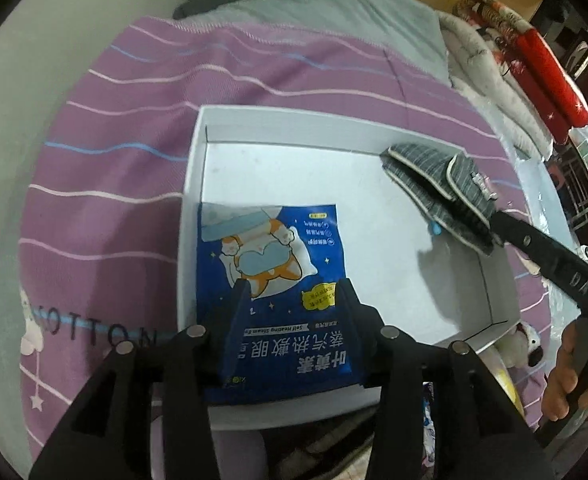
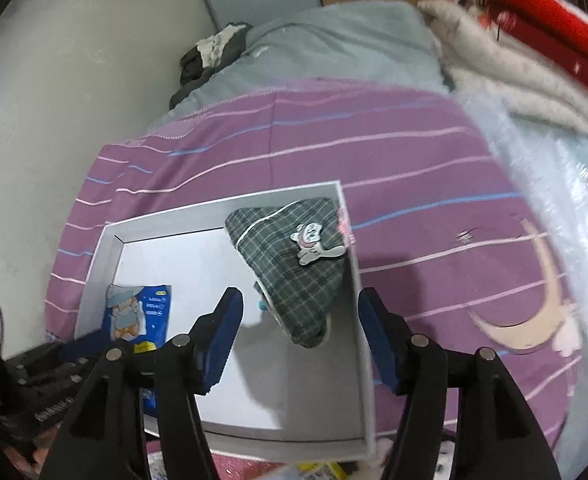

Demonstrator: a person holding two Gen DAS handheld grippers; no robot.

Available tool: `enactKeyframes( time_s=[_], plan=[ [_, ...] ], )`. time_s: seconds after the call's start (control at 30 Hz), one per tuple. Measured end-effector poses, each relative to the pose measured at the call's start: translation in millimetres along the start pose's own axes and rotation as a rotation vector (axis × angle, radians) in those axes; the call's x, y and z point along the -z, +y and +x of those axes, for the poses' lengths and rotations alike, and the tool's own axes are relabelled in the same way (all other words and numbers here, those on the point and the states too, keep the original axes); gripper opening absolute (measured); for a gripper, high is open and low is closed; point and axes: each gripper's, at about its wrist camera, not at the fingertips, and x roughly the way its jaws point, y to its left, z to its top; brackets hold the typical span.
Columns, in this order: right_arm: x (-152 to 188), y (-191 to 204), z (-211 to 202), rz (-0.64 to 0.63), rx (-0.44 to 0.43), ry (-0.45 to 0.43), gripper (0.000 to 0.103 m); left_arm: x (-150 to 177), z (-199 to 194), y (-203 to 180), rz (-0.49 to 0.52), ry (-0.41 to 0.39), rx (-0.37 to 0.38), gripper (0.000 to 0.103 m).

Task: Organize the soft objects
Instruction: 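Lower the green plaid mask into the white box and open the right gripper, then grasp the large blue printed packet with the right gripper and lift it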

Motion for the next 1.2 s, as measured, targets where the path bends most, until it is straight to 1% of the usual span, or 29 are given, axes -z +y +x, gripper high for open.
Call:
enactKeyframes(
  time_s=[0.03, 0.07, 0.1, 0.17, 0.3, 0.4, 0.47, 0.5, 0.53, 0.63, 0.73, 0.77, 0.83, 0.9, 1.0, 1.07, 1.13, 1.2],
  plan=[
    [2.0, 1.0, -1.9, -0.009, 0.013, 0.005, 0.047, 1.3, -3.4, -0.1, -0.001, -0.008, -0.002, 0.045],
    [4.2, 2.6, -3.0, -0.015, 0.017, 0.015, 0.03, 1.3, -5.1, 0.1, -0.002, -0.014, -0.005, 0.045],
    [6.7, 4.3, -2.9, -0.02, 0.011, 0.03, 0.019, 0.4, -5.6, -2.5, -0.001, -0.021, -0.008, 0.045],
    [11.5, 6.2, -1.3, -0.025, 0.008, 0.054, 0.017, 2.0, -8.7, -5.1, -0.001, -0.031, -0.012, 0.045],
    [15.9, 11.4, -1.9, -0.043, 0.031, 0.032, 0.012, 7.8, -16.6, -7.2, -0.003, -0.044, -0.011, 0.045],
    [12.7, 10.0, 7.3, -0.037, 0.046, 0.031, 0.012, 11.5, -28.9, -6.7, -0.025, -0.057, 0.005, 0.045],
    [10.4, 7.2, 17.1, -0.039, 0.074, 0.043, 0.011, 16.5, -40.9, -4.2, -0.052, -0.063, 0.007, 0.045],
    [9.8, 5.1, 20.0, -0.033, 0.086, 0.05, 0.011, 18.2, -44.7, -2.7, -0.059, -0.063, 0.002, 0.047],
    [9.9, 1.7, 19.6, -0.016, 0.086, 0.051, 0.011, 19.9, -48.1, -1.6, -0.066, -0.062, -0.007, 0.05],
    [14.1, -6.8, 5.2, 0.04, 0.009, 0.027, 0.012, 26.6, -55.3, 3.7, -0.086, -0.07, -0.026, 0.054],
    [24.2, -7.3, -17.5, 0.057, -0.028, 0.002, 0.015, 35.9, -60.2, 9.0, -0.113, -0.071, -0.023, 0.054],
    [28.0, -4.9, -24.7, 0.048, -0.039, -0.007, 0.019, 38.7, -61.1, 10.2, -0.117, -0.066, -0.024, 0.054],
    [36.4, 0.3, -39.2, 0.021, -0.058, -0.026, 0.029, 45.0, -62.6, 11.3, -0.123, -0.051, -0.037, 0.054],
    [48.5, 4.9, -56.1, 0.005, -0.081, -0.043, 0.048, 49.7, -64.1, 10.0, -0.116, -0.031, -0.056, 0.054],
    [67.4, 7.6, -74.5, 0.016, -0.12, -0.05, 0.059, 56.1, -67.2, 6.2, -0.111, -0.002, -0.07, 0.055],
    [81.8, 10.5, -81.9, 0.026, -0.129, -0.035, 0.064, 59.5, -69.6, 2.1, -0.099, 0.005, -0.08, 0.055],
    [93.0, 14.8, -87.0, 0.021, -0.124, -0.018, 0.068, 64.4, -74.0, -3.8, -0.073, -0.006, -0.09, 0.055],
    [106.0, 22.9, -93.0, -0.01, -0.099, -0.003, 0.078, 69.2, -78.1, -7.3, -0.065, -0.01, -0.09, 0.055]
  ],
)
